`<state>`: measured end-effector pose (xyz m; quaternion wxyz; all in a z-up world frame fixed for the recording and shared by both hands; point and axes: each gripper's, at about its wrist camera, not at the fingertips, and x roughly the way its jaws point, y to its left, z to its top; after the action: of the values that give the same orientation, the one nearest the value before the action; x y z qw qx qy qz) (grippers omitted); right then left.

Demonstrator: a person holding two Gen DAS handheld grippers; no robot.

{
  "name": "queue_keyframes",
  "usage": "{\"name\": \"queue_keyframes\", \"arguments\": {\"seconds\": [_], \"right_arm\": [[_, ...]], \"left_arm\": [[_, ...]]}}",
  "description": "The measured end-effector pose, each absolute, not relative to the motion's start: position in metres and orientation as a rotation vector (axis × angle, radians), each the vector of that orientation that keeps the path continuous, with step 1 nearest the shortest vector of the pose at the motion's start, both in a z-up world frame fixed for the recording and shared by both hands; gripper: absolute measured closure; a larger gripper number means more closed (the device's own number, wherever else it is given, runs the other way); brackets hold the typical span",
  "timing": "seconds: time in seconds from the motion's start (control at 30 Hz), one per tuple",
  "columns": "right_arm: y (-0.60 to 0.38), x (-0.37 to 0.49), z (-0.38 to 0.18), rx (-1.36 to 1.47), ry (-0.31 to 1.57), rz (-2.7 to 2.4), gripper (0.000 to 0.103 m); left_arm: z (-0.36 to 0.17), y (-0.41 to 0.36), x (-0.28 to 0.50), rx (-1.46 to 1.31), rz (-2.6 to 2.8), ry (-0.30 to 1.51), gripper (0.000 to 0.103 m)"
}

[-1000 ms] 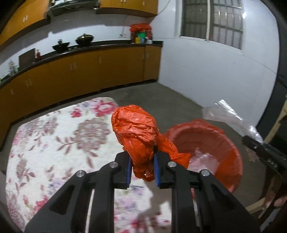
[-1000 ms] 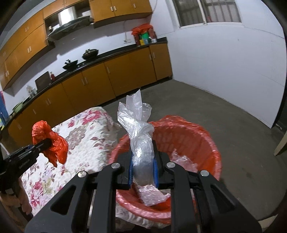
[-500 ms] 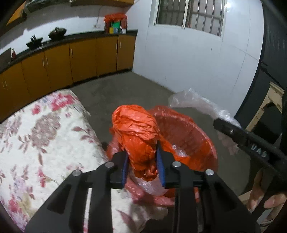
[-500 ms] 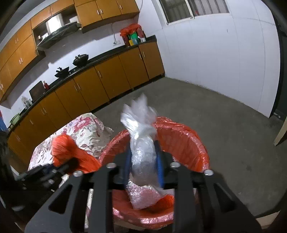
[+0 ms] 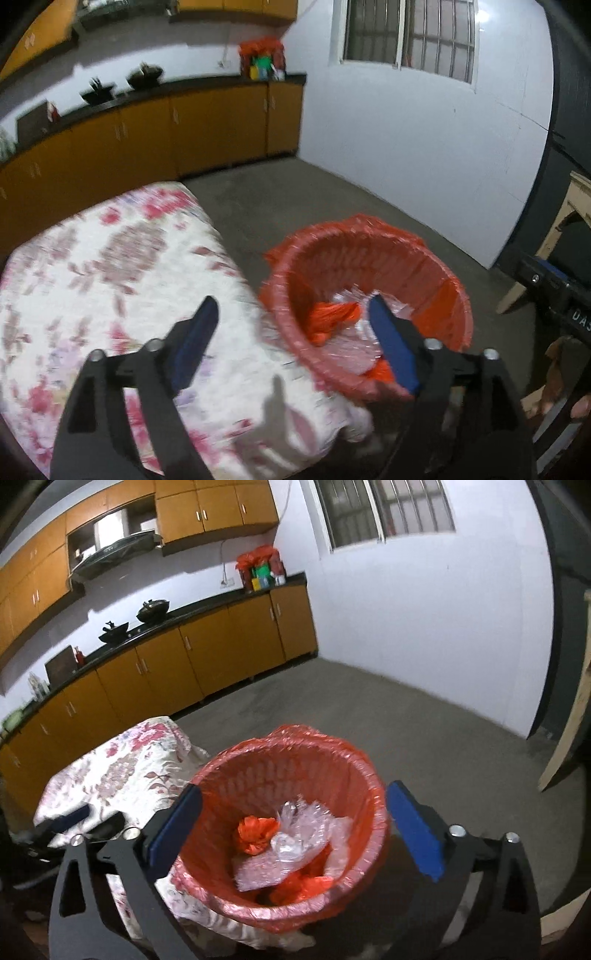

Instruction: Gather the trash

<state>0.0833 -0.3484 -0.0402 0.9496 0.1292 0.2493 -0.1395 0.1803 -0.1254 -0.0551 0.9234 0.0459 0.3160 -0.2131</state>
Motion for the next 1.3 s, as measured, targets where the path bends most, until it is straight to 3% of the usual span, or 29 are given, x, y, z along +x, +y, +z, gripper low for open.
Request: {"name": "queue_keyframes", "arguments": {"seconds": [0.17,0.67,1.3], "right_arm": [[-0.339,0.063,-0.032,0.283,0.477,-0.283,0.002],[-0.260,0.028,-0.006,0.096,0.443,-0.277,0.002],[-0.220,-0.001,-0.004,0.012,0.410,-0.333,0.002]], "left_arm": [[-0.038,-0.088,0.148,0.128,-0.332,0.543,0.004],[-0.018,-0.017,0.079,0.062,-0.100,0.486,0.004],[-0.005,0.010,0.032,-0.020,0.011,0.442,0.004]]}}
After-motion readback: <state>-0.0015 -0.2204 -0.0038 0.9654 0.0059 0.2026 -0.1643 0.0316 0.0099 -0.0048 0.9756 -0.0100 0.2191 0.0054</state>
